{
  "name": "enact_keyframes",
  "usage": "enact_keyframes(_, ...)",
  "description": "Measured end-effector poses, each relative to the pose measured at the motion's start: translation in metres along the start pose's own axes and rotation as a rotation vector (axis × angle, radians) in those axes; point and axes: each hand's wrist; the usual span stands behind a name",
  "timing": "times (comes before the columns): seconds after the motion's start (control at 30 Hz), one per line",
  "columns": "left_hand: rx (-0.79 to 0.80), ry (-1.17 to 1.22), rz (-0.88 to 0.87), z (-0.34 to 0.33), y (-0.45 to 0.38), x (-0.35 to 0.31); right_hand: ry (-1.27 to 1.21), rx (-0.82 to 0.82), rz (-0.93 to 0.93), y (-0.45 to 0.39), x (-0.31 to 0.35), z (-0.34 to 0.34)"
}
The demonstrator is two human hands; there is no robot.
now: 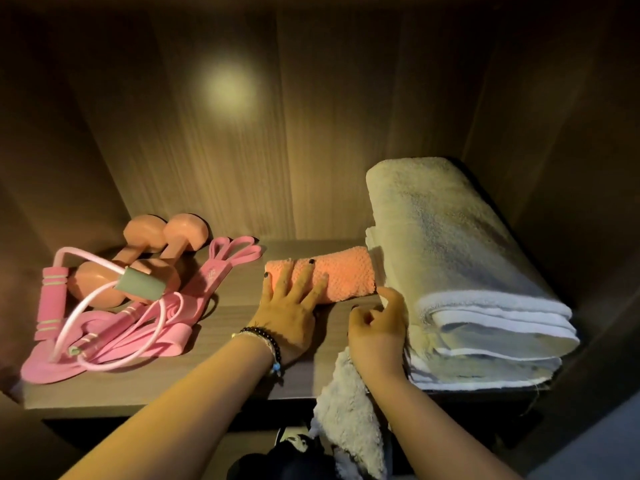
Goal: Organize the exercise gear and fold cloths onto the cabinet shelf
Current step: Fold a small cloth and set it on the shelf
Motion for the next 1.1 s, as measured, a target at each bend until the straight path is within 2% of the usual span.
enact_keyframes(0.1, 0.012, -0.018, -0.022, 0.000, -0.020, 0.012, 0.019, 0.031, 0.013, 0.000, -0.002, 0.002)
enact_keyframes(0.23, 0.082, -0.051, 0.079, 0.005, -0.056, 0.023, 0.108, 0.010, 0.131, 0.002, -0.003, 0.001)
enact_keyframes(0.37, 0.203, -0.056, 0.137, 0.009, -0.090, 0.029, 0.087, 0.047, 0.145, -0.005, -0.004, 0.003)
enact_keyframes(0.5, 0.211, -0.002, 0.112, 0.008, -0.108, 0.046, -0.008, 0.087, 0.167, -0.001, -0.006, 0.000)
enact_keyframes(0.63, 0.141, 0.039, 0.052, 0.004, -0.118, 0.059, 0.049, 0.008, 0.209, -0.005, -0.011, -0.003)
enact_keyframes(0.77, 0.050, 0.147, 0.037, 0.001, -0.127, 0.061, 0.126, 0.012, 0.186, -0.005, -0.014, -0.011)
enact_keyframes(0.87, 0.045, 0.153, 0.017, 0.001, -0.127, 0.062, 0.166, -0.015, 0.206, -0.003, -0.014, -0.013)
enact_keyframes(0.93, 0.018, 0.237, -0.009, 0.009, -0.121, 0.062, 0.190, -0.023, 0.196, -0.003, -0.015, -0.013)
enact_keyframes(1.1, -0.366, 0.644, 0.004, 0.048, -0.083, 0.056, 0.273, -0.016, 0.203, -0.004, -0.012, -0.012)
Point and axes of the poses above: each hand's wrist, its own y-axis away from the middle knuckle, its own z-axis out of the back of the hand, x = y × z, and after that the axes turned 14 degrees about -z, right-handed
